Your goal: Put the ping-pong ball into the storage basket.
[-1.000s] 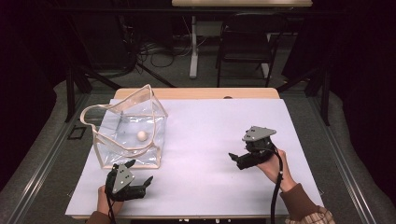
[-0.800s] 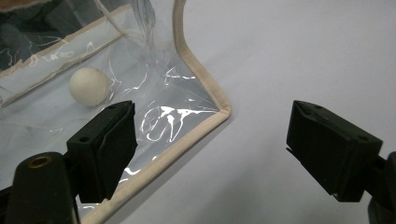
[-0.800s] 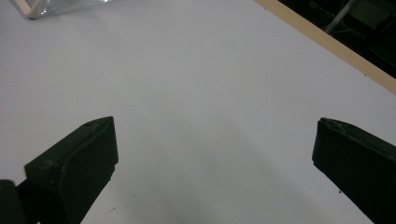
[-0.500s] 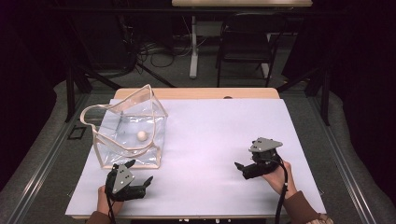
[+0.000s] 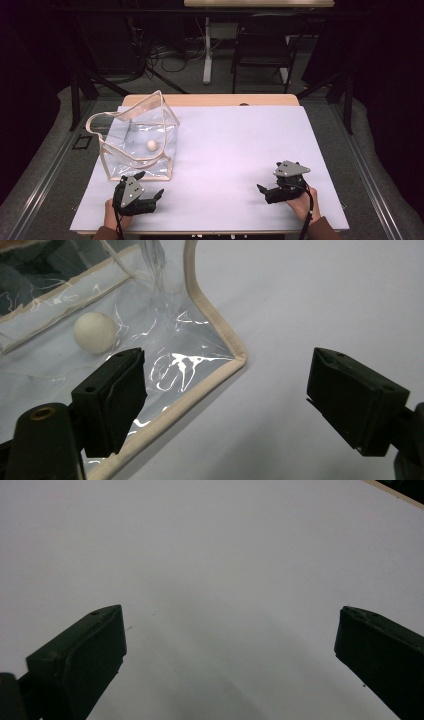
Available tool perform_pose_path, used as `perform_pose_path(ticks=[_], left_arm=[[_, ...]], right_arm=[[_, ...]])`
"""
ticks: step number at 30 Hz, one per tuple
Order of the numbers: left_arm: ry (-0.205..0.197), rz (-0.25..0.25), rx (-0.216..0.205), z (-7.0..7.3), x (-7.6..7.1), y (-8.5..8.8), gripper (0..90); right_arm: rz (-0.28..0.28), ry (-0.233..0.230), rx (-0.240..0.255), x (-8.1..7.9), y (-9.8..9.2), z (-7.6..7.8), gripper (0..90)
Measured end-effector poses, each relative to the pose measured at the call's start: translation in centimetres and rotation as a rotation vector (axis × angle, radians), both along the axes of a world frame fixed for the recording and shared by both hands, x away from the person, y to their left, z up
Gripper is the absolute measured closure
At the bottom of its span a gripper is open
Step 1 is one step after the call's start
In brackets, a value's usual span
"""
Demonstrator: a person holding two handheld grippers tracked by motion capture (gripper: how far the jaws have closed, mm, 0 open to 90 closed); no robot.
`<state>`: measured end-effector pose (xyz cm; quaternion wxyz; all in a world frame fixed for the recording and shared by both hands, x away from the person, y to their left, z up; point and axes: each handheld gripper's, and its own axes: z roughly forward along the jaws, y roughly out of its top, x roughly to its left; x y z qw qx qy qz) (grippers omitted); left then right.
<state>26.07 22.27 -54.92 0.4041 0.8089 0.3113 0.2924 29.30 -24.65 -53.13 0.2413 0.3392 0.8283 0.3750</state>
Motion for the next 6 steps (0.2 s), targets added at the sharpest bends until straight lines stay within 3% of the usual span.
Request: perform_pose_path(ticks=[6], left_arm=[[-0.002,0.000,0.002,0.01,0.02,0.01,16.2]], right_arm=[[-0.013,-0.021,0.028,-0.70,-0.36,-0.22,0.0]])
